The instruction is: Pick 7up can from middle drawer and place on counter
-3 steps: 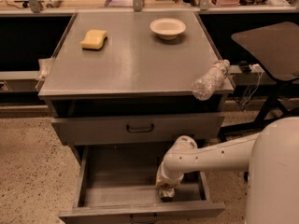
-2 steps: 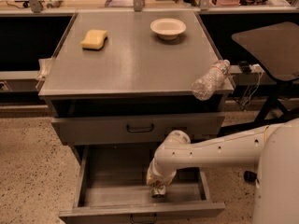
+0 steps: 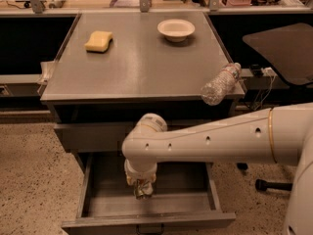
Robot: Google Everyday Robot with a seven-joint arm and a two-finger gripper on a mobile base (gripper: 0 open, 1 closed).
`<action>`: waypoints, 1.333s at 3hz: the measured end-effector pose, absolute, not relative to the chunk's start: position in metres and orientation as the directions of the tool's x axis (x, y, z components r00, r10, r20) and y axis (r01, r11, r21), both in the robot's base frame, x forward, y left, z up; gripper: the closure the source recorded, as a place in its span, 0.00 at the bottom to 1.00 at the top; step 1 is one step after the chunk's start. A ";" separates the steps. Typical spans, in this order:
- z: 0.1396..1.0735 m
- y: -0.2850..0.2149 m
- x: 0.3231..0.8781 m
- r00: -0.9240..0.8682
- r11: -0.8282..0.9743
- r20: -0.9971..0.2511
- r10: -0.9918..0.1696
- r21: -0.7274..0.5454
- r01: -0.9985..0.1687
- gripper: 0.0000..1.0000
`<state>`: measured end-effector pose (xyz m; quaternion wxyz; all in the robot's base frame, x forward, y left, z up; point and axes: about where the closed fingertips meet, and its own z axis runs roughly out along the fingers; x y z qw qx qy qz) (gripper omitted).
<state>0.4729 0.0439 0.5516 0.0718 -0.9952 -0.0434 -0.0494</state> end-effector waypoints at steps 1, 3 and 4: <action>0.595 0.070 0.470 0.992 -0.979 0.066 0.110 -0.167 0.120 1.00; 0.655 0.093 0.475 0.988 -0.974 -0.006 0.153 -0.173 0.150 1.00; 0.704 0.084 0.481 0.988 -0.968 0.037 0.149 -0.199 0.154 1.00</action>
Offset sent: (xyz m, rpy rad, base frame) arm 0.0095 0.0782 0.1635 0.0322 0.1706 0.1228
